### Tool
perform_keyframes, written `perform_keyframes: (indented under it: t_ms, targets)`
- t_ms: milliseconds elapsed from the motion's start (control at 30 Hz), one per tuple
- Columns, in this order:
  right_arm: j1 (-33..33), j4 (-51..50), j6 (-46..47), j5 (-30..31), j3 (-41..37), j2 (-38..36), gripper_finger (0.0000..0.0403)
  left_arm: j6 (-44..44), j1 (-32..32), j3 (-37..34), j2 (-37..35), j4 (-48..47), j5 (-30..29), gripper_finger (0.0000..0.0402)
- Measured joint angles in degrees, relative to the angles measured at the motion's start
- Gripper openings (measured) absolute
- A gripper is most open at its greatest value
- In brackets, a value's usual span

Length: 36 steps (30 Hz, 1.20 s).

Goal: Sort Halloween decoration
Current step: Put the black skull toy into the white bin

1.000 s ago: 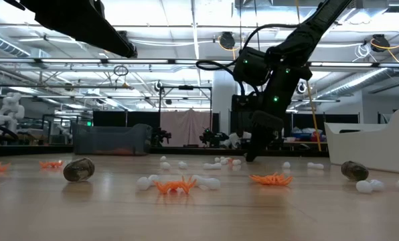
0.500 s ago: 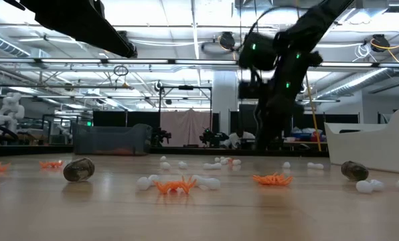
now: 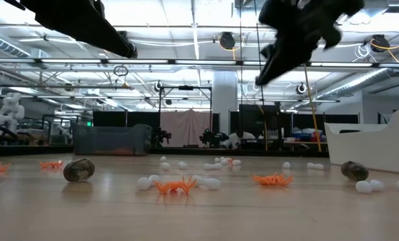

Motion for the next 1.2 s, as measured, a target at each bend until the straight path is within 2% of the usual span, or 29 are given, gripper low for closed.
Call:
perform_keyframes:
  t_ms: [233, 367, 600, 1033, 1200]
  targets:
    - [7.74, -0.31, -2.51, 4.30, 0.07, -7.56, 0.0052, 0.00, 0.00, 0.00, 0.00, 0.15, -0.03, 0.0164]
    - [10.78, -0.80, -4.67, 4.65, 0.07, -11.14, 0.0052, 0.03, 0.00, 0.00, 0.00, 0.49, -0.40, 0.0164]
    - [15.11, -3.88, -6.18, 14.70, 0.11, -15.49, 0.0052, 0.07, 0.00, 0.00, 0.00, 0.90, -0.39, 0.0164]
    - [19.87, -4.31, -10.03, 14.92, 0.13, -17.45, 0.0052, 0.07, 0.00, 0.00, 0.00, 0.94, -0.35, 0.0164]
    - [20.50, -4.33, -14.53, 14.81, 0.13, -17.46, 0.0052, 0.05, 0.00, 0.00, 0.00, 1.05, -0.33, 0.0164]
